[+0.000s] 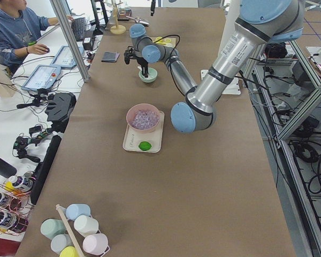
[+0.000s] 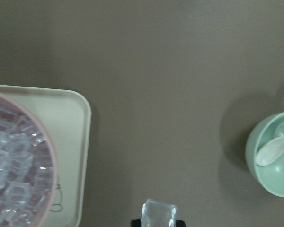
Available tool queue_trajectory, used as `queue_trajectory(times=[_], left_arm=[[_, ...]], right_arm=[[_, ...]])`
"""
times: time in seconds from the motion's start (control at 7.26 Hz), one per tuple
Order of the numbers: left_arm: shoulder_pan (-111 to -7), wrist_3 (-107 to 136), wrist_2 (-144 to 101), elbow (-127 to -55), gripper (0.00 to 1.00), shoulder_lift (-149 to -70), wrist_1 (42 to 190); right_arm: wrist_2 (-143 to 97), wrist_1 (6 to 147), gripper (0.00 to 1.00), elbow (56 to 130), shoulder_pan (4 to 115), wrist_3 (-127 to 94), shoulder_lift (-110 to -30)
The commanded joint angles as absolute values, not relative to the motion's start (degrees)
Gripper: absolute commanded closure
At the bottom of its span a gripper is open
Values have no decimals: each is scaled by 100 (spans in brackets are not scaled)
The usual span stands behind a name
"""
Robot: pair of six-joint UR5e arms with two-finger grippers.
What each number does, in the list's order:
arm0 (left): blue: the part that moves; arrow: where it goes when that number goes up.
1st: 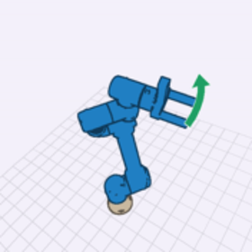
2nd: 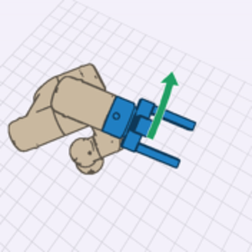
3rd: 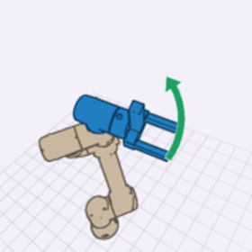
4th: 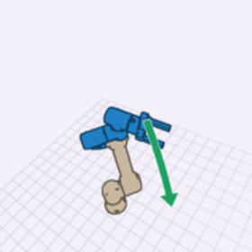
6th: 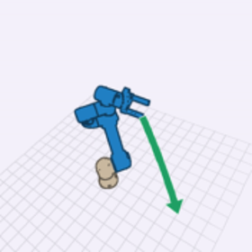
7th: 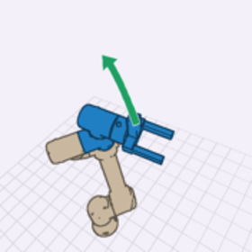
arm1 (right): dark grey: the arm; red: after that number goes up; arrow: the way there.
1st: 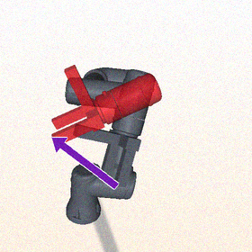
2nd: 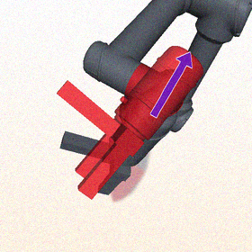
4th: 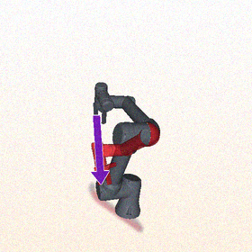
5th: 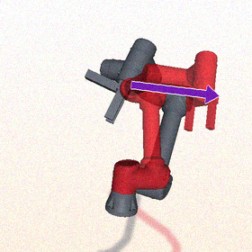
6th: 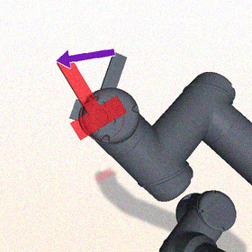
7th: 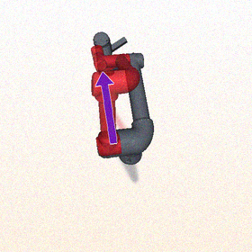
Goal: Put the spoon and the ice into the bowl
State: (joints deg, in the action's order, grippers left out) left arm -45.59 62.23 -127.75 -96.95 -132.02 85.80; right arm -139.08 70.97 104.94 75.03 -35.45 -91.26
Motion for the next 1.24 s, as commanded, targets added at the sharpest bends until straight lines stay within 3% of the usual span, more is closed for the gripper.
queue_trajectory(times=[0.0,0.14,0.28,0.41,0.55,0.83,1.1], left_arm=[[-3974,7124,-12087,-8305,100,-14068,9747],[-3807,7345,-11885,-7557,100,-14437,10269],[-3658,7391,-11570,-7489,99,-14449,10344],[-3639,7357,-11558,-7480,8,-14423,10345],[-3647,7339,-11584,-7741,2,-14275,10327],[-3970,6781,-11654,-8687,2,-13348,10109],[-4742,4564,-11751,-9882,2,-12370,8752]], right_arm=[[-13913,7189,0,10477,7777,-2842,-9429],[-13922,7189,0,10485,7848,-2726,-9526],[-13965,7189,0,10494,7866,-2725,-9545],[-13975,7189,0,10494,7866,-2725,-9545],[-13975,7189,0,10494,7875,-2725,-9545],[-13975,7189,0,10477,7875,-2716,-9536],[-13975,7198,0,10433,7910,-2620,-9545]])
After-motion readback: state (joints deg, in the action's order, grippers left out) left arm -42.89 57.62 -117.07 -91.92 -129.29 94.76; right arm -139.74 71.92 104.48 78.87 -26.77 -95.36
